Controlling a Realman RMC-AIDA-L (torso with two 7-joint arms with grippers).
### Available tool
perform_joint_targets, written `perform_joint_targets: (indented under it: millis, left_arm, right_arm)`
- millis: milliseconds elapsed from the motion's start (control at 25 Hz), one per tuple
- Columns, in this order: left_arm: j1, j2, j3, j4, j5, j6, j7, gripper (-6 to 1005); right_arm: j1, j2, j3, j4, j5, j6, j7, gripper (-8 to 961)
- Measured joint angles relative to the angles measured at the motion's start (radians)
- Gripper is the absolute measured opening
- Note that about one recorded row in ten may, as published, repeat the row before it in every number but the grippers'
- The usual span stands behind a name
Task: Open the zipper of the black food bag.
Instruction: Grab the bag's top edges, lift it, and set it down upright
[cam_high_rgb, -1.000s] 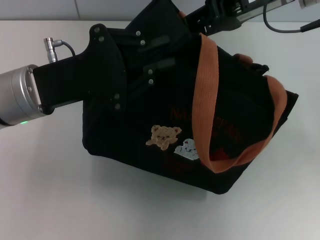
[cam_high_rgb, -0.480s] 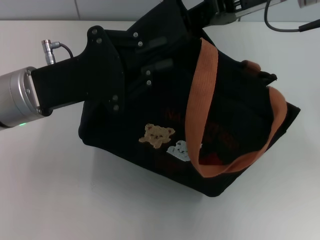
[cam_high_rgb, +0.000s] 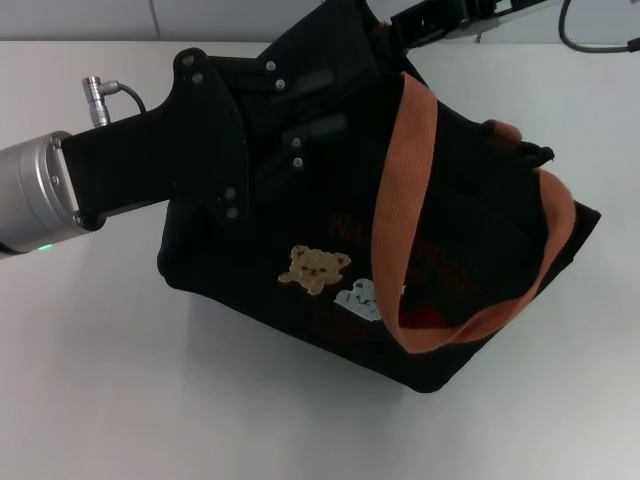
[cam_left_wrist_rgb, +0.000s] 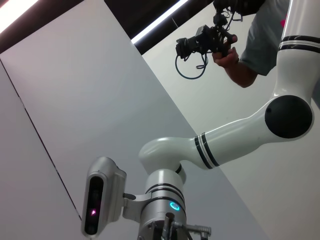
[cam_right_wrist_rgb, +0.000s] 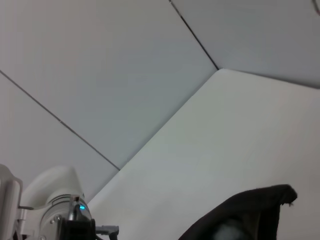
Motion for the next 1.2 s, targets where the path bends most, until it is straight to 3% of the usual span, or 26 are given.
perform_joint_targets:
  millis: [40,160,600,1200]
  left_arm:
    - [-0.001,0.000,0.000,0.000,0.000,0.000,0.000,197]
    - [-0.005,0.000,0.000,0.000,0.000,0.000,0.000,197]
    - [-0.008,0.000,0.000,0.001,-0.001,-0.002,-0.003,197]
    - [-0.009,0.000,0.013,0.008,-0.002,-0.006,-0.001,196]
  right_arm:
    - [-0.001,0.000,-0.001,-0.006,-0.002,0.000,-0.002,24]
    - [0.005,0.000,-0.006,-0.011,-0.014,-0.005,-0.008,215]
    - [0.059,0.006,-0.051,-0.052,-0.105,-0.016,0.037,393]
    - [0.134,0.018,-0.060,-0.041,-0.187,-0.010,0.073,386]
